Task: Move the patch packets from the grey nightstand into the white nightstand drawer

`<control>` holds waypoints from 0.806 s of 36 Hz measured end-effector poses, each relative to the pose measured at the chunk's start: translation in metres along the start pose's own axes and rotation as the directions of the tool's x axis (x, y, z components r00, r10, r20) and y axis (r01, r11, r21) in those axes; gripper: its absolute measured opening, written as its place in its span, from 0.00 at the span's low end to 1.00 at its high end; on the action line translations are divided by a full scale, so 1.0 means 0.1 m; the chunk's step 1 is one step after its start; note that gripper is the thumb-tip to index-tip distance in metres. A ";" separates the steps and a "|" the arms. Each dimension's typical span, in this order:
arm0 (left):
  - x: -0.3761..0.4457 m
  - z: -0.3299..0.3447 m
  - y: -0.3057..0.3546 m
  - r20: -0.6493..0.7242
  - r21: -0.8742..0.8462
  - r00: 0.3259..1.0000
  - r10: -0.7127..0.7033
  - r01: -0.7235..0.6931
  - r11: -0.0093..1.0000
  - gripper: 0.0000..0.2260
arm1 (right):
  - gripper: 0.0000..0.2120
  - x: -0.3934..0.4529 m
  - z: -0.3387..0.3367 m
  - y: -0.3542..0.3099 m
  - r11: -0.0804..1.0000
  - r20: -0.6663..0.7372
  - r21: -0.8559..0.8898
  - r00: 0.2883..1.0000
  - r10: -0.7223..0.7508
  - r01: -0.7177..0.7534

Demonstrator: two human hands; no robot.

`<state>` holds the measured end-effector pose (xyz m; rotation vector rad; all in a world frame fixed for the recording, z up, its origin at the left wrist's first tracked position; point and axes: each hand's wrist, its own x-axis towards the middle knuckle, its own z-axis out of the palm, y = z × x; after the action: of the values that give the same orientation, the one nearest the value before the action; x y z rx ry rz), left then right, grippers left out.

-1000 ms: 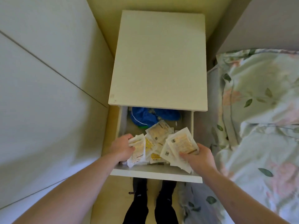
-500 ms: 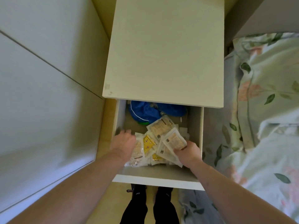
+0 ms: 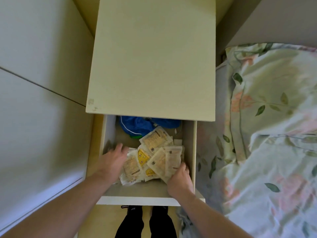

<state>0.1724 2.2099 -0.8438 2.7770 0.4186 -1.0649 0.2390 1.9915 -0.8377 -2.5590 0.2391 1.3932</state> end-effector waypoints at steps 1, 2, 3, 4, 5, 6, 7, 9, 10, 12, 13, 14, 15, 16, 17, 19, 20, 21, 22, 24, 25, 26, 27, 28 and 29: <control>0.00 0.00 0.00 -0.009 -0.007 1.000 0.006 -0.006 1.000 0.32 | 0.45 -0.02 0.01 -0.03 1.000 0.001 0.019 1.000 -0.019 0.019; 0.00 0.01 0.00 -0.016 -0.015 1.000 0.014 -0.014 1.000 0.33 | 0.51 -0.04 0.02 -0.07 0.999 -0.005 0.007 0.999 -0.051 0.051; -0.01 0.02 0.00 -0.018 -0.024 0.999 0.027 -0.027 0.999 0.34 | 0.56 -0.06 0.04 -0.11 0.996 -0.013 -0.035 0.996 -0.088 0.087; -0.01 0.03 0.00 -0.011 -0.031 0.999 0.043 -0.044 0.999 0.35 | 0.58 -0.06 0.06 -0.16 0.989 -0.024 -0.089 0.992 -0.125 0.122; -0.01 0.05 0.00 0.000 -0.034 0.998 0.061 -0.061 0.998 0.37 | 0.59 -0.05 0.08 -0.21 0.978 -0.032 -0.145 0.988 -0.153 0.147; -0.01 0.07 0.00 0.013 -0.034 0.997 0.074 -0.073 0.997 0.39 | 0.59 -0.03 0.10 -0.25 0.962 -0.040 -0.209 0.982 -0.187 0.175; -0.01 0.08 0.00 0.025 -0.032 0.997 0.076 -0.076 0.997 0.40 | 0.59 0.00 0.11 -0.28 0.937 -0.043 -0.279 0.972 -0.229 0.209; 0.00 0.11 -0.01 0.039 -0.040 0.997 0.070 -0.069 0.997 0.44 | 0.56 0.10 0.12 -0.34 0.866 -0.004 -0.403 0.946 -0.324 0.295; 0.01 0.13 -0.02 0.042 -0.053 0.997 0.069 -0.067 0.996 0.45 | 0.55 0.15 0.12 -0.36 0.831 0.042 -0.440 0.932 -0.361 0.342; 0.03 0.15 -0.04 0.048 -0.080 0.996 0.071 -0.067 0.994 0.45 | 0.52 0.26 0.09 -0.37 0.739 0.166 -0.512 0.894 -0.416 0.439; 0.04 0.16 -0.05 0.048 -0.085 0.996 0.076 -0.071 0.994 0.46 | 0.51 0.31 0.09 -0.36 0.685 0.225 -0.549 0.874 -0.430 0.478; 0.05 0.16 -0.05 0.049 -0.087 0.996 0.080 -0.075 0.993 0.46 | 0.51 0.36 0.08 -0.34 0.641 0.275 -0.576 0.859 -0.431 0.506; 0.06 0.15 -0.06 0.048 -0.087 0.995 0.083 -0.078 0.993 0.45 | 0.51 0.40 0.07 -0.31 0.616 0.312 -0.588 0.850 -0.425 0.524; 0.06 0.14 -0.06 0.046 -0.084 0.995 0.084 -0.080 0.993 0.44 | 0.53 0.43 0.06 -0.27 0.609 0.334 -0.591 0.848 -0.412 0.529; 0.06 0.14 -0.06 0.046 -0.079 0.995 0.085 -0.082 0.994 0.44 | 0.53 0.46 0.05 -0.23 0.616 0.344 -0.588 0.851 -0.397 0.525; 0.06 0.13 -0.07 0.050 -0.078 0.995 0.088 -0.084 0.993 0.43 | 0.52 0.48 0.05 -0.13 0.635 0.351 -0.578 0.859 -0.374 0.513; 0.05 0.13 -0.07 0.047 -0.080 0.995 0.089 -0.085 0.993 0.43 | 0.52 0.47 0.06 -0.09 0.644 0.347 -0.573 0.861 -0.370 0.508; 0.05 0.13 -0.07 0.045 -0.082 0.995 0.090 -0.086 0.993 0.43 | 0.51 0.46 0.07 -0.05 0.654 0.341 -0.565 0.864 -0.370 0.503; 0.05 0.12 -0.07 0.045 -0.085 0.995 0.091 -0.087 0.993 0.43 | 0.50 0.44 0.08 -0.02 0.665 0.339 -0.556 0.866 -0.368 0.500; 0.04 0.12 -0.07 0.041 -0.088 0.995 0.091 -0.087 0.992 0.44 | 0.48 0.41 0.09 0.01 0.686 0.335 -0.537 0.871 -0.360 0.491; 0.04 0.12 -0.07 0.037 -0.088 0.995 0.094 -0.090 0.992 0.45 | 0.48 0.39 0.10 0.02 0.693 0.331 -0.530 0.872 -0.360 0.488; 0.03 0.12 -0.07 0.027 -0.080 0.994 0.102 -0.100 0.992 0.46 | 0.47 0.39 0.10 0.03 0.694 0.326 -0.529 0.872 -0.364 0.488; 0.02 0.12 -0.07 0.016 -0.063 0.993 0.116 -0.115 0.991 0.48 | 0.47 0.38 0.10 0.03 0.684 0.321 -0.539 0.871 -0.372 0.491; 0.01 0.12 -0.07 0.008 -0.039 0.991 0.135 -0.134 0.990 0.49 | 0.48 0.38 0.10 0.03 0.667 0.319 -0.555 0.867 -0.382 0.498; 0.01 0.12 -0.07 0.007 -0.014 0.988 0.154 -0.153 0.988 0.49 | 0.49 0.37 0.10 0.03 0.654 0.315 -0.564 0.864 -0.394 0.504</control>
<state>0.1630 2.2135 -0.8534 2.7399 0.2058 -1.0336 0.2507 1.9898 -0.8745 -2.6459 -1.0151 1.6461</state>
